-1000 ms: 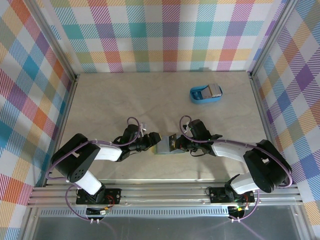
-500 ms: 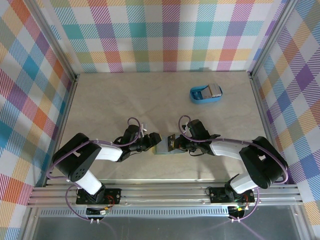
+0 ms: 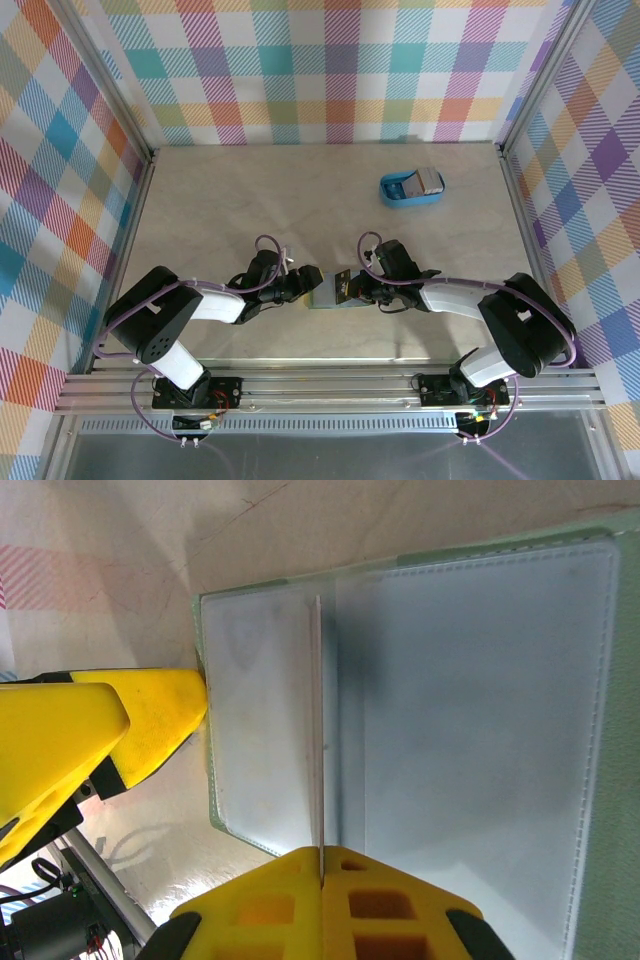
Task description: Put the credit cards into the card holder
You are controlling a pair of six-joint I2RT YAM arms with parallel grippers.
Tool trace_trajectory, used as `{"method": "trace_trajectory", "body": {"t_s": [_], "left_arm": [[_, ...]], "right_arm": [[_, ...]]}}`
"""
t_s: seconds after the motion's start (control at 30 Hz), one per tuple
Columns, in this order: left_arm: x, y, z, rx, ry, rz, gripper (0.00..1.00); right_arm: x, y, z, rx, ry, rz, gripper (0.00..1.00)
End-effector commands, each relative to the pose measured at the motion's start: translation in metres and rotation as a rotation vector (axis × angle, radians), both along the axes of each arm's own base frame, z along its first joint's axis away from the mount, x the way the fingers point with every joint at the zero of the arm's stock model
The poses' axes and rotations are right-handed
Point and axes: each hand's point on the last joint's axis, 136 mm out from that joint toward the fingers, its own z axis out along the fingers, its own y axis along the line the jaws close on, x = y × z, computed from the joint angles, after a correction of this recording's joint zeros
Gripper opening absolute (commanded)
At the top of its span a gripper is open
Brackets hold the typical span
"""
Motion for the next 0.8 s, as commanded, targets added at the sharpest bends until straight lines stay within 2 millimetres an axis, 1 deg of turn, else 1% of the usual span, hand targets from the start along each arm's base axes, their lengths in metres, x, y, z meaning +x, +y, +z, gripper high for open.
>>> {"method": "trace_trajectory", "body": {"t_s": [0.0,0.23,0.57,0.77], "left_arm": [[-0.0066,-0.0027,-0.006,0.014,0.015,-0.006,0.61],[-0.0079,-0.0026,-0.0071,0.016,0.016,-0.008,0.61],[-0.0076,-0.0024,-0.0099,0.022,0.021,-0.006,0.61],[-0.0084,-0.0025,-0.012,0.024,0.024,-0.007,0.61]], "right_arm": [[-0.0015,0.0044,0.0035,0.03,-0.002,0.011,0.0],[-0.0007,0.0056,0.0058,0.043,-0.008,0.009,0.0],[0.0015,0.0087,0.0021,0.051,0.002,0.006,0.0],[0.001,0.0055,0.0025,0.037,-0.002,0.001,0.0]]}}
